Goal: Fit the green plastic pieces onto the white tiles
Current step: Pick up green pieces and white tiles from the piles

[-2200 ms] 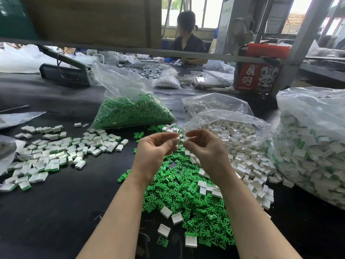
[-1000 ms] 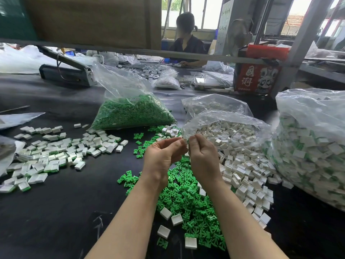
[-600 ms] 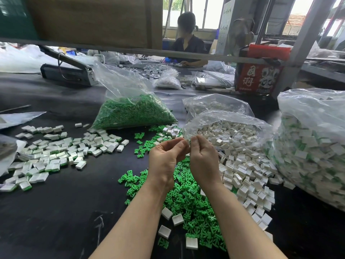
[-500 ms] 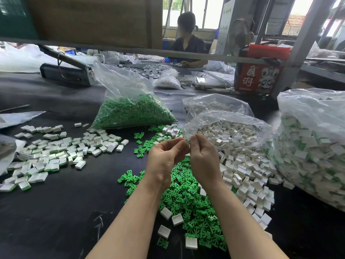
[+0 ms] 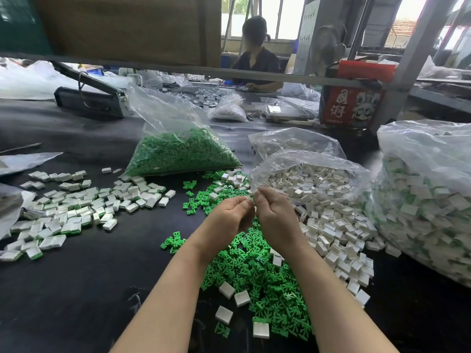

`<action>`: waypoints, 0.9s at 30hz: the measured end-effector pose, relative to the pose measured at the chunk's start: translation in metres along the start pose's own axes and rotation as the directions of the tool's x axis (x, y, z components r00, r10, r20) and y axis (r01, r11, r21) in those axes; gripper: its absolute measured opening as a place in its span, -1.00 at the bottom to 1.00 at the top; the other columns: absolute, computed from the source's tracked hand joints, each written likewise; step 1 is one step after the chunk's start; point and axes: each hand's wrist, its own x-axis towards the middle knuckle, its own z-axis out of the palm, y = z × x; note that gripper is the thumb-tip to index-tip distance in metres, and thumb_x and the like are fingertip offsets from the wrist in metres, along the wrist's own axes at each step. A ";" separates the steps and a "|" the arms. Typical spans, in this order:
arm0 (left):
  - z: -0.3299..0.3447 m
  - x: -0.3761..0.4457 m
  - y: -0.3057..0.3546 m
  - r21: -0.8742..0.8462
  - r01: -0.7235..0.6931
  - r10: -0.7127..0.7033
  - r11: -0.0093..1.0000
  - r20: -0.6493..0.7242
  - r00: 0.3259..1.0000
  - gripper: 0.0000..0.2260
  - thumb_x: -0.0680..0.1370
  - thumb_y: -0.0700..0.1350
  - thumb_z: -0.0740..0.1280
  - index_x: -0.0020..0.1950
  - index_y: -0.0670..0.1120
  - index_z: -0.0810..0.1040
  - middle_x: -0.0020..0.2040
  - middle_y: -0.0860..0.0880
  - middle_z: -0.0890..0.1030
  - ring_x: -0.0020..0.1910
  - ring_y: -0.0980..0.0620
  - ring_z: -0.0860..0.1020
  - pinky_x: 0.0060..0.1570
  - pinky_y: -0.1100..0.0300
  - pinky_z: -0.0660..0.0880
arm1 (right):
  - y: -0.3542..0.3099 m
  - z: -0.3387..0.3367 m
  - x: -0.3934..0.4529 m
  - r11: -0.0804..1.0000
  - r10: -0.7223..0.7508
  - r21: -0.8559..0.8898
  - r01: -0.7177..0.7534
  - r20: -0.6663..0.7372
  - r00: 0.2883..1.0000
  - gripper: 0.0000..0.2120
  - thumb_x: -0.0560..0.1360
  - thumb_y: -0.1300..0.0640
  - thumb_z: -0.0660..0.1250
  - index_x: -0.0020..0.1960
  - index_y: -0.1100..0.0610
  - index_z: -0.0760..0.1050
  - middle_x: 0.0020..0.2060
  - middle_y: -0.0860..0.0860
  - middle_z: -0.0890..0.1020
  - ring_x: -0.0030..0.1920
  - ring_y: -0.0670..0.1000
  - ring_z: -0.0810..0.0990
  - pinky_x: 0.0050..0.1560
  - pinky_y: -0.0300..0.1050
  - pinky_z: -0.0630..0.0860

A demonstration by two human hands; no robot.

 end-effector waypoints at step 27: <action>0.022 0.002 -0.002 -0.046 -0.003 -0.005 0.999 -0.183 0.983 -0.76 0.68 -0.18 0.12 -0.02 -0.13 0.57 0.04 -0.28 0.64 0.05 -0.14 0.62 0.18 -0.13 0.52 | 0.008 0.002 0.000 0.970 -0.073 -0.234 0.064 -0.027 0.997 -0.80 0.48 0.00 0.01 -0.31 -0.04 0.24 -0.44 -0.08 0.45 -0.40 -0.15 0.38 -0.41 -0.24 0.25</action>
